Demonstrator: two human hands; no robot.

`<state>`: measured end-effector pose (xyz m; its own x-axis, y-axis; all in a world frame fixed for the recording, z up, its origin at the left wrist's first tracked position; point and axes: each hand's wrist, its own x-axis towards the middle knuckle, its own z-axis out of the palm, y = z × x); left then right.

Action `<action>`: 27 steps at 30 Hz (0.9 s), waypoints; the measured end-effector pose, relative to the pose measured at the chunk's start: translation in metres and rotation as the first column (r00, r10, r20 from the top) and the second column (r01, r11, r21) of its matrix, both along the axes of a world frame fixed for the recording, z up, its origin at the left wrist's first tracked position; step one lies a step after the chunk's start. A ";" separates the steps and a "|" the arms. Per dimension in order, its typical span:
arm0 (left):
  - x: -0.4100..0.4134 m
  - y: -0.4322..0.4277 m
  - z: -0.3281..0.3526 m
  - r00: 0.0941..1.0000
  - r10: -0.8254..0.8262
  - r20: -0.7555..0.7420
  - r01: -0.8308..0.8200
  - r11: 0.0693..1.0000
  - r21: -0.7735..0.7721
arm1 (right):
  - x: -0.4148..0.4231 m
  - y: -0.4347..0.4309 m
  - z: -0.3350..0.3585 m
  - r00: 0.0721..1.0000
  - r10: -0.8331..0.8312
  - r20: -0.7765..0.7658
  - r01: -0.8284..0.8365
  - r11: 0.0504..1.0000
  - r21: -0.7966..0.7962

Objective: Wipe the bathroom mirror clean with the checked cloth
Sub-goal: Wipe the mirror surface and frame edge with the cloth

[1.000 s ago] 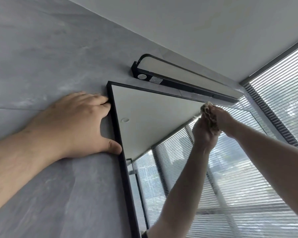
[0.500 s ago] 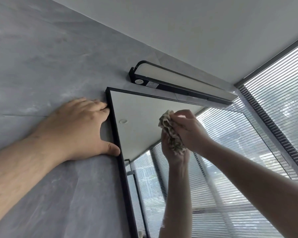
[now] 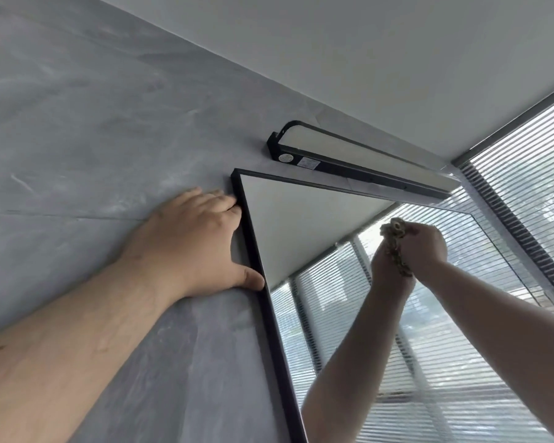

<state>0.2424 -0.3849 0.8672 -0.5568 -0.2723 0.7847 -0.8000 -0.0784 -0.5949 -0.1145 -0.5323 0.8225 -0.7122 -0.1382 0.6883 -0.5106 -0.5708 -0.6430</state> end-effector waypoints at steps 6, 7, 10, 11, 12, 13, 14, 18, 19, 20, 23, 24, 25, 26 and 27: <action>0.000 0.001 0.000 0.999 -0.037 -0.003 0.037 0.999 -0.017 | 0.063 0.023 -0.003 0.966 -0.018 -0.260 -0.019 0.990 -0.142; 0.000 0.001 0.000 0.999 -0.038 -0.006 0.038 0.999 -0.007 | 0.083 0.036 -0.008 0.939 -0.032 -0.342 -0.026 0.986 -0.163; 0.001 0.003 -0.002 0.999 -0.039 -0.006 0.039 0.999 0.013 | 0.138 0.064 -0.040 0.842 -0.083 -0.533 -0.063 0.966 -0.250; 0.001 0.003 -0.002 0.999 -0.038 -0.005 0.038 0.999 0.018 | 0.149 0.068 -0.052 0.822 -0.122 -0.556 -0.062 0.952 -0.301; 0.001 0.004 -0.003 0.999 -0.039 -0.003 0.039 0.999 0.022 | 0.155 0.069 -0.061 0.807 -0.159 -0.568 -0.061 0.935 -0.348; 0.002 0.004 -0.003 0.999 -0.039 -0.004 0.039 0.999 0.025 | 0.158 0.069 -0.065 0.794 -0.191 -0.576 -0.058 0.921 -0.386; 0.002 0.003 -0.003 0.999 -0.037 -0.006 0.037 0.999 0.028 | 0.155 0.067 -0.064 0.781 -0.210 -0.588 -0.056 0.914 -0.401; 0.001 0.003 -0.003 0.999 -0.032 -0.007 0.032 0.999 0.030 | 0.114 0.055 -0.025 0.897 -0.100 -0.431 0.017 0.981 -0.192; 0.001 0.004 -0.004 0.999 -0.033 -0.005 0.033 0.999 0.022 | 0.099 0.050 -0.015 0.939 -0.071 -0.337 0.032 0.992 -0.120; 0.001 0.004 -0.004 0.999 -0.033 -0.003 0.033 0.999 0.014 | 0.086 0.046 -0.007 0.969 -0.034 -0.244 0.021 0.998 -0.054; 0.001 0.005 -0.005 0.999 -0.039 -0.003 0.039 0.999 0.014 | 0.071 0.038 0.012 0.993 0.038 -0.108 -0.033 0.998 0.050; 0.001 0.005 -0.005 0.999 -0.041 -0.004 0.041 0.999 0.016 | 0.075 0.038 0.017 0.992 0.052 -0.118 -0.045 0.997 0.058; 0.001 0.005 -0.004 0.999 -0.044 -0.004 0.044 0.999 0.018 | 0.083 0.040 0.022 0.987 0.063 -0.147 -0.056 0.997 0.052; 0.000 0.006 -0.004 0.999 -0.048 -0.003 0.048 0.999 0.021 | 0.092 0.043 0.027 0.979 0.084 -0.184 -0.080 0.996 0.029; 0.000 0.006 -0.004 0.999 -0.053 -0.001 0.053 0.998 0.022 | 0.103 0.047 0.033 0.965 0.128 -0.227 -0.133 0.991 -0.006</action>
<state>0.2427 -0.3787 0.8629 -0.5706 -0.2596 0.7792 -0.8030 -0.0223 -0.5955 -0.0110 -0.4850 0.8551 -0.5147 -0.2035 0.8329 -0.5617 -0.6539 -0.5069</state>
